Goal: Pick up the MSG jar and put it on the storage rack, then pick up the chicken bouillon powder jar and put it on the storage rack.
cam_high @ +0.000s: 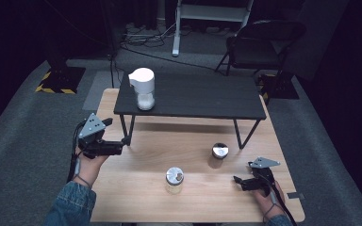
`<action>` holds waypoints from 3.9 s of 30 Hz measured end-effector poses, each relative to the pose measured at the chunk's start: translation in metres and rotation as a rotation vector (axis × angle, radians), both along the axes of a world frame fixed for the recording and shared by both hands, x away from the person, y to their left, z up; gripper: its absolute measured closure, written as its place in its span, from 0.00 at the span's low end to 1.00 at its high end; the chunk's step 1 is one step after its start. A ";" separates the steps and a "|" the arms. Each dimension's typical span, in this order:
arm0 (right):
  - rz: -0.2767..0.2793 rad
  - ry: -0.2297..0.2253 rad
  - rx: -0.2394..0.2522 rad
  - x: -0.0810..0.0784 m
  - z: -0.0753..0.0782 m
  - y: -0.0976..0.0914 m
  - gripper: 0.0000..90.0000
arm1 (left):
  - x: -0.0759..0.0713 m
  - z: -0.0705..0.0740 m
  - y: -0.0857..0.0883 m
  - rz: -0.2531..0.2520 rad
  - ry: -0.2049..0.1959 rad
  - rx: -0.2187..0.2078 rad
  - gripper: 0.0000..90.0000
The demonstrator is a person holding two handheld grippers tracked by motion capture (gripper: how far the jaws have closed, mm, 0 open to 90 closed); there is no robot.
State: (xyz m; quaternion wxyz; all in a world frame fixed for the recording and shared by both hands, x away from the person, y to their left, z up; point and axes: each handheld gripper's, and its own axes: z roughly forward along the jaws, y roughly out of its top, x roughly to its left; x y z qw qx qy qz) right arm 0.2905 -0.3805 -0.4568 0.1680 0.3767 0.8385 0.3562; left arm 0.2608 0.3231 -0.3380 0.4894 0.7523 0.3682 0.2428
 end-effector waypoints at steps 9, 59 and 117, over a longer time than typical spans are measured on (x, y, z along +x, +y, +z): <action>0.000 0.000 0.000 0.000 0.000 0.000 0.05 | -0.007 -0.026 0.008 0.016 0.039 0.016 0.10; 0.000 0.000 0.000 0.000 0.000 0.000 0.05 | -0.013 -0.114 0.007 0.072 0.252 0.145 0.11; -0.008 -0.225 0.159 -0.049 0.039 -0.029 0.07 | -0.004 -0.119 -0.007 0.116 0.331 0.202 0.04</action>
